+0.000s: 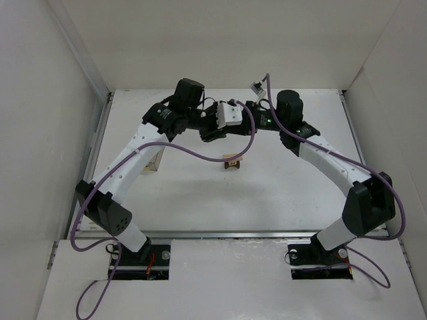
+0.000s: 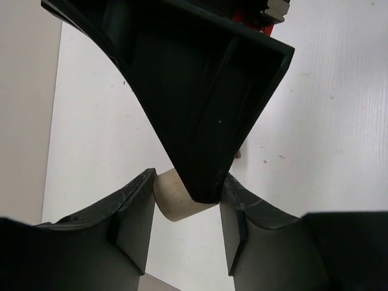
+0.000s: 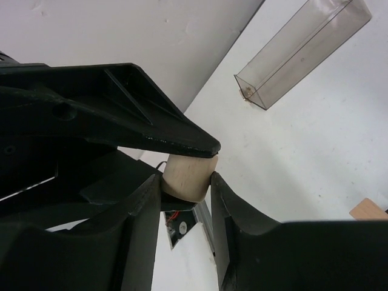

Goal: Build the wood block tower

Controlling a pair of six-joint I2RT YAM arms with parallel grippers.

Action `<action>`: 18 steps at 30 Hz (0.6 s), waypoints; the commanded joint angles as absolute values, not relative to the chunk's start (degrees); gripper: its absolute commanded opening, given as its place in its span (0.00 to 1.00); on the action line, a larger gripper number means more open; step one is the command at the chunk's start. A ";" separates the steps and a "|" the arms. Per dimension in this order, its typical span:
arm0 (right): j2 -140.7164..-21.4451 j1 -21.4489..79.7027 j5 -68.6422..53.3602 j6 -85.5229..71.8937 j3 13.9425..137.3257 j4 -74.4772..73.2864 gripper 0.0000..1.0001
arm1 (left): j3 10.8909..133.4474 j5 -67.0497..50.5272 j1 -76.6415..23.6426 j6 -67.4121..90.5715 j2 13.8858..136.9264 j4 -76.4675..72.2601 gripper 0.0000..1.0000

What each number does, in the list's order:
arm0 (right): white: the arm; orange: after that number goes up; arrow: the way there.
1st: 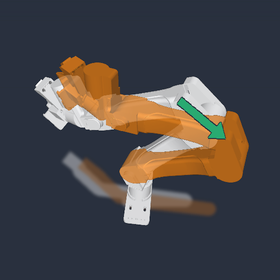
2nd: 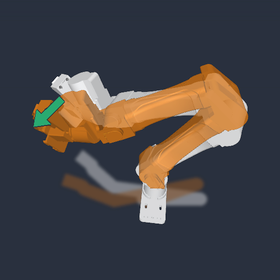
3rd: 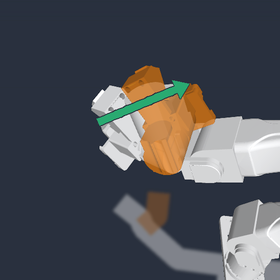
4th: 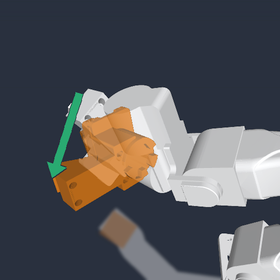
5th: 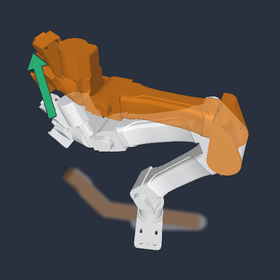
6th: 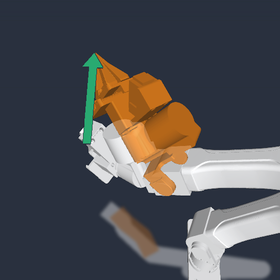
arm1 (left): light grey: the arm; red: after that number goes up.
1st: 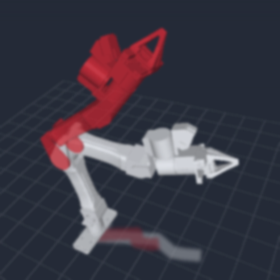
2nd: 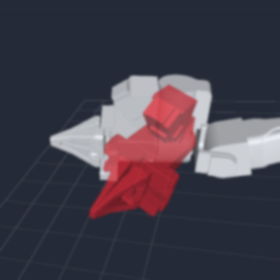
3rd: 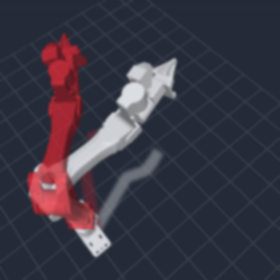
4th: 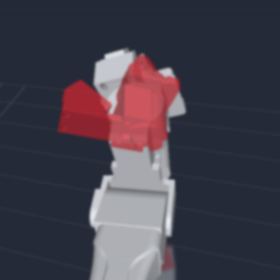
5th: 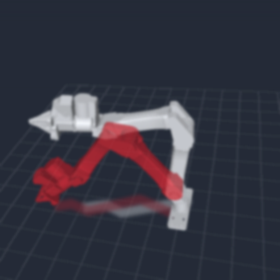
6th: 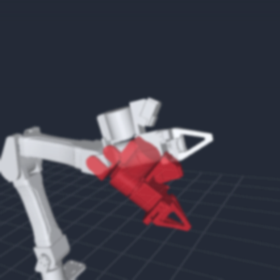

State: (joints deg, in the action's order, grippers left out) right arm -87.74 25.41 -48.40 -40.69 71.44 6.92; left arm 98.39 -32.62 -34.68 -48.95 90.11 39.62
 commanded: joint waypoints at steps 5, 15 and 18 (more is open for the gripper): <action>-87.01 26.72 -47.65 -37.53 73.13 7.65 0.00 | 98.35 -31.29 -35.07 -46.05 87.54 34.28 0.63; -80.70 26.72 -26.03 -15.66 73.22 -4.23 0.00 | 99.23 -36.28 -31.30 -38.08 82.36 39.02 0.80; -74.02 27.25 -20.16 -8.65 66.03 3.56 0.00 | 100.01 -42.85 -26.65 -27.10 81.56 37.71 0.74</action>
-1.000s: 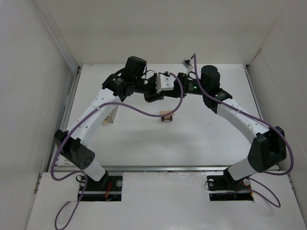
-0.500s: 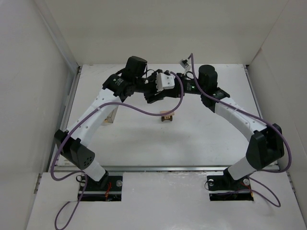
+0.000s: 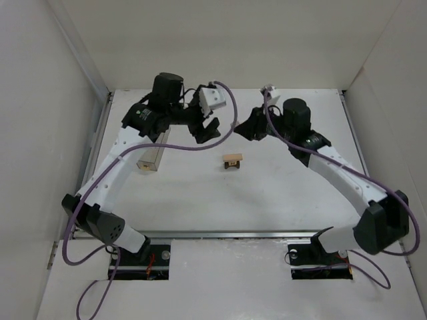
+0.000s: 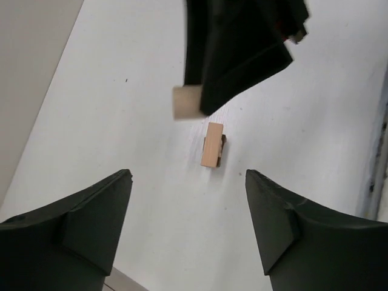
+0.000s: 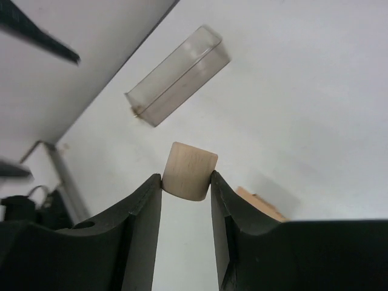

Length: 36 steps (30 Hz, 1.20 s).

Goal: Build the wood block tower

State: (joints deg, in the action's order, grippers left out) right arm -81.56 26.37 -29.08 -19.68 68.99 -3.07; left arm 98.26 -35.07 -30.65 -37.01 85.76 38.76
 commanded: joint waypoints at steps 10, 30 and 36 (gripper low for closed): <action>-57.30 29.44 -18.79 10.35 43.41 28.84 0.00 | 111.01 -53.71 -25.30 -3.34 93.69 38.86 0.74; -59.06 33.75 -19.60 17.58 46.67 19.25 0.00 | 111.88 -61.36 -29.79 -3.68 101.77 39.11 0.72; -59.06 34.28 -19.60 18.19 47.20 19.25 0.00 | 111.88 -58.72 -30.32 -5.36 104.06 39.90 0.65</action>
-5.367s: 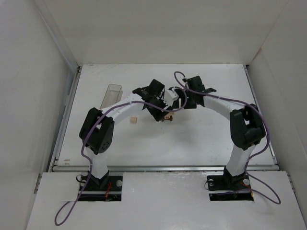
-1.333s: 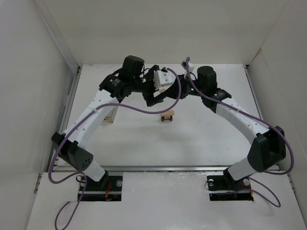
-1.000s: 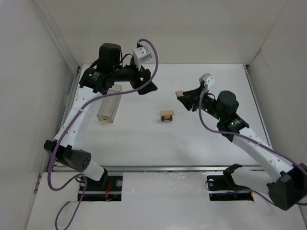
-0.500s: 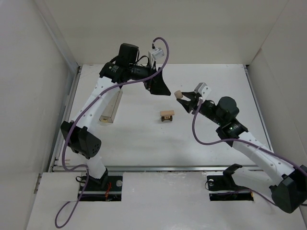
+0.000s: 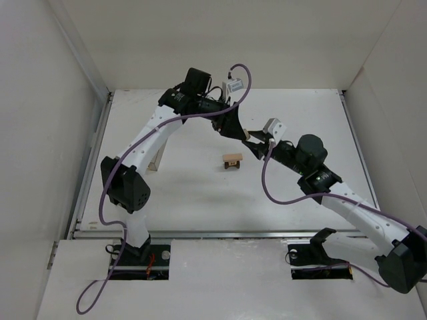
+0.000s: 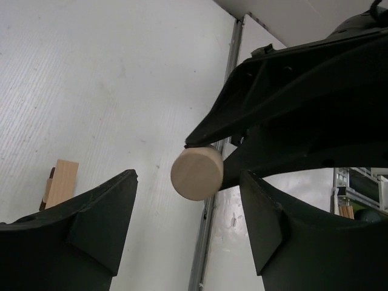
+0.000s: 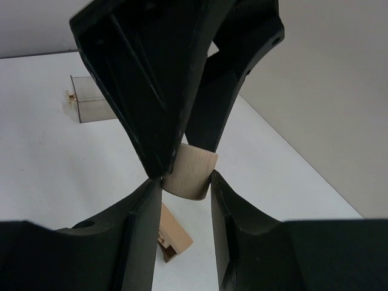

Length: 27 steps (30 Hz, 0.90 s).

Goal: Build the wood block tower

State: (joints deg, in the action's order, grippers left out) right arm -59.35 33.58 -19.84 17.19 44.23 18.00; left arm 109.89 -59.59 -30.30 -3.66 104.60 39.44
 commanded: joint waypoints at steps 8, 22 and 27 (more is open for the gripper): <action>-59.06 35.33 -20.13 18.19 47.20 19.25 0.00 | 111.88 -59.33 -30.32 -4.75 104.59 39.90 0.50; -60.11 36.39 -20.13 18.72 47.72 18.72 0.00 | 110.21 -66.88 -30.32 -3.69 104.59 38.23 0.08; -60.12 36.39 -18.82 18.72 48.25 18.72 0.00 | 110.21 -65.49 -30.32 -3.69 104.06 38.23 0.00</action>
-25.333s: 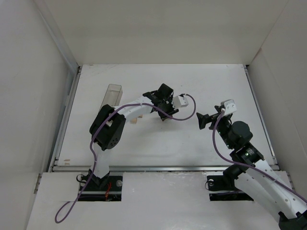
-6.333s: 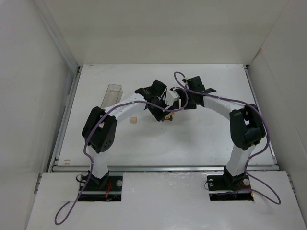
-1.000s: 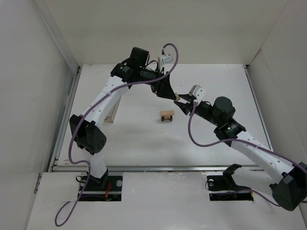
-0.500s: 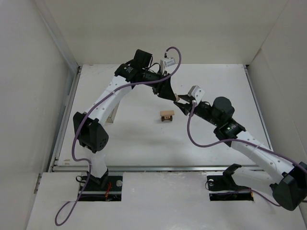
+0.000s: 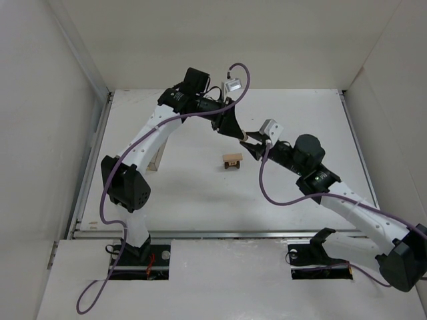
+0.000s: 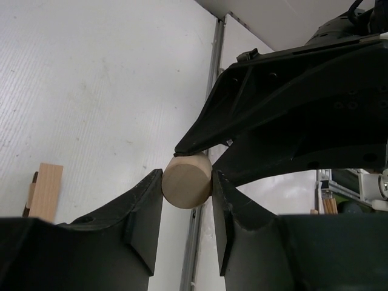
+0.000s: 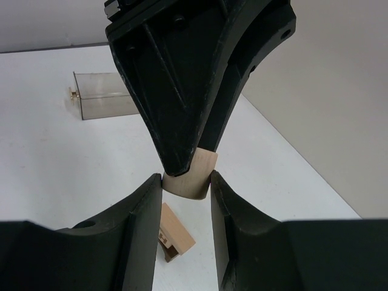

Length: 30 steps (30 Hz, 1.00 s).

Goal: Build the wood block tower

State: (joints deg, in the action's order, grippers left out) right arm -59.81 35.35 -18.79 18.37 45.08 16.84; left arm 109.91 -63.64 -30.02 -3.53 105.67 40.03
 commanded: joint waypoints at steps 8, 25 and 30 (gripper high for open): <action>-60.64 36.39 -14.24 16.96 48.87 16.00 0.64 | 111.01 -58.36 -30.32 -6.50 104.06 41.22 0.00; -59.41 36.39 -7.21 14.15 50.01 11.60 1.00 | 111.53 -46.76 -30.32 -10.81 104.06 43.33 0.00; -58.89 36.39 -6.07 13.62 50.01 11.07 1.00 | 111.53 -44.66 -30.32 -11.33 104.06 43.33 0.00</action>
State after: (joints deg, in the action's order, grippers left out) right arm -60.42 35.77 -8.03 14.59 47.24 10.52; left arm 109.91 -46.41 -30.26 -9.91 105.67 43.18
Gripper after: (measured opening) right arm 0.998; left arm 0.305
